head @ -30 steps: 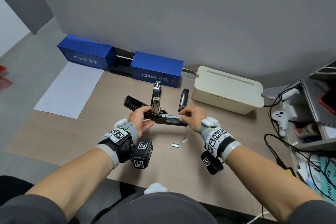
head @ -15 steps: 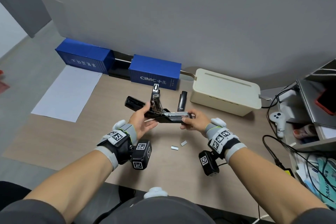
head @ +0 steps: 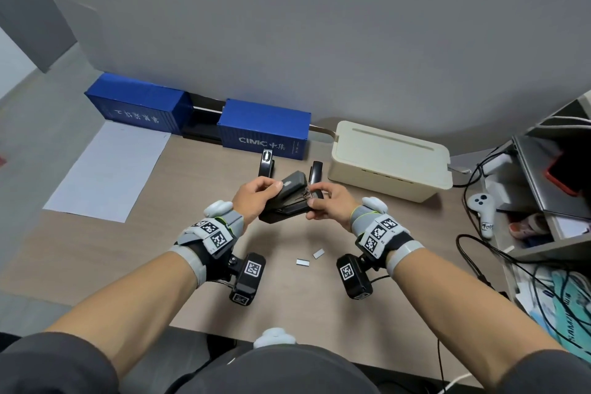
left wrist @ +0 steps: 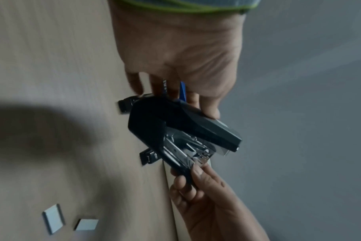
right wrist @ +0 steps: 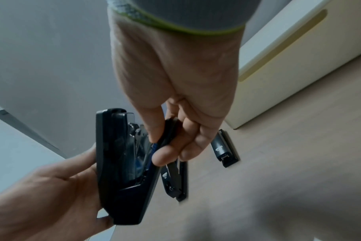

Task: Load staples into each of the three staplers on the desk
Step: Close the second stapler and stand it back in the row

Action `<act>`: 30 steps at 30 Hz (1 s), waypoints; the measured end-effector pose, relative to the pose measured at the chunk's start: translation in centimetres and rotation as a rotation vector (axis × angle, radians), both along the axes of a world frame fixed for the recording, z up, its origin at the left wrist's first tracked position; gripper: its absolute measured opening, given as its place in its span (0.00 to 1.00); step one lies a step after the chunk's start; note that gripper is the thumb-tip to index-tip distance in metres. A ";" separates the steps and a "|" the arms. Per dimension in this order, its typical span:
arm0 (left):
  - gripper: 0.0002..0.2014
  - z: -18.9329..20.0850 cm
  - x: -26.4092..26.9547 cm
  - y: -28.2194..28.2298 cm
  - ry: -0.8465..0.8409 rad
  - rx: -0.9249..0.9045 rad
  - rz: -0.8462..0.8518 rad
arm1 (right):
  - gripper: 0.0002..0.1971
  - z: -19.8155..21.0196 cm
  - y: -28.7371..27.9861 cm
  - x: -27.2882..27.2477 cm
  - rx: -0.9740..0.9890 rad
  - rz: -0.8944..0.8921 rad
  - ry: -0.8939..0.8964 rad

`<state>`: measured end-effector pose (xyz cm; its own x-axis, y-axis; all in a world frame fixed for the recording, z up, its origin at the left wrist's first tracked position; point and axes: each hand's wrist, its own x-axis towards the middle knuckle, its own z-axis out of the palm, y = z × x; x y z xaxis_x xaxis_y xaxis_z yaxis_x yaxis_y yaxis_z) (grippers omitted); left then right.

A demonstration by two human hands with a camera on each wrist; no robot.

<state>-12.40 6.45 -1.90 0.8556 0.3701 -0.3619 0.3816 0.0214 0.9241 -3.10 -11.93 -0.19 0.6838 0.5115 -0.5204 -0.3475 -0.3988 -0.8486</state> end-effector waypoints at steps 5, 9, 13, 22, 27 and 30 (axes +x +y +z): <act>0.21 1.3 0.4 0.4 0.195 -0.219 -0.102 | 0.21 0.8 0.8 1.2 -0.024 -0.034 0.010; 0.19 1.2 1.2 -0.2 0.196 -0.209 -0.097 | 0.26 1.0 1.8 2.0 -0.050 -0.066 0.085; 0.07 0.9 2.4 -1.2 0.204 -0.168 -0.114 | 0.41 -0.6 3.3 2.8 -0.111 -0.064 0.016; 0.32 -1.4 6.7 -0.7 0.177 -0.048 -0.132 | 0.26 -1.9 5.9 6.0 -0.064 -0.080 -0.015; 0.27 -3.5 9.5 -1.4 0.216 0.021 -0.028 | 0.34 -4.0 5.5 7.8 -0.184 -0.061 -0.142; 0.24 -5.6 10.9 -1.8 0.322 0.079 0.071 | 0.15 -5.3 4.0 8.4 -0.198 -0.075 -0.116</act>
<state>-1.46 4.67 -7.46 0.6727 0.4626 -0.5774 0.6546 -0.0084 0.7559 5.30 -7.90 -5.50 0.7774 0.3524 -0.5211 -0.2871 -0.5383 -0.7924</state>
